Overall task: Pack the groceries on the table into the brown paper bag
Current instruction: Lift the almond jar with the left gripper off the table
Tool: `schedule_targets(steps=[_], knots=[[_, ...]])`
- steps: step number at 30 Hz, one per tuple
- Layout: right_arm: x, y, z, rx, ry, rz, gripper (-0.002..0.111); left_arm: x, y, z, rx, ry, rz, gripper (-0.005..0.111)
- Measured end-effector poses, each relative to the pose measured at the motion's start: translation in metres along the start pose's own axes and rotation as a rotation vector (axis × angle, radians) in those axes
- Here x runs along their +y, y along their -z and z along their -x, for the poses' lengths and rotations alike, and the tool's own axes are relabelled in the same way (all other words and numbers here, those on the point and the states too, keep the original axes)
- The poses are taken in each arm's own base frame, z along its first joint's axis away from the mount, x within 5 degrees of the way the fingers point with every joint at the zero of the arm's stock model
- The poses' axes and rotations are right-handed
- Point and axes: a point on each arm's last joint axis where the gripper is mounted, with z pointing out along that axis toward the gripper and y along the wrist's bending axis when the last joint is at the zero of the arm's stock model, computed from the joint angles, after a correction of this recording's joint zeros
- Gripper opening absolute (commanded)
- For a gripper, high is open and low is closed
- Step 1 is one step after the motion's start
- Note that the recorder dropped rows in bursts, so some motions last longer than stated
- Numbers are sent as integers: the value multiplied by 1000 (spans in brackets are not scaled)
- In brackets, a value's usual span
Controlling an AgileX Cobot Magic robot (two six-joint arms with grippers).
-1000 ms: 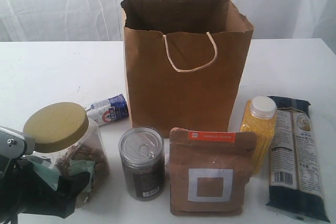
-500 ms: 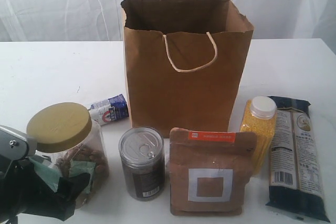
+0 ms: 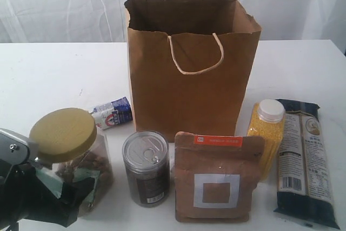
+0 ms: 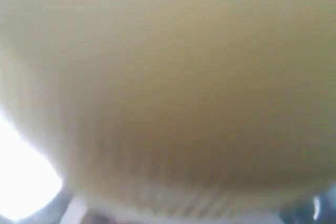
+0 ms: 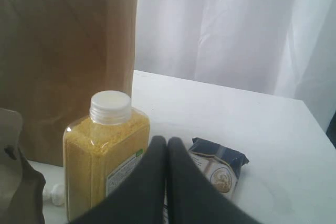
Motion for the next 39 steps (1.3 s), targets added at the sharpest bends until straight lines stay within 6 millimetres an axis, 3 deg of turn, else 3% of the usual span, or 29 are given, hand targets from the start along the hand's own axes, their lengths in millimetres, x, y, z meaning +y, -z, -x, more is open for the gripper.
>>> schedule_targets(steps=[23, 39], knots=[[0, 0, 0, 0, 0, 0, 0, 0, 2, -1, -19, 33, -3, 100], [0, 0, 0, 0, 0, 0, 0, 3, -13, -11, -15, 35, 21, 100]])
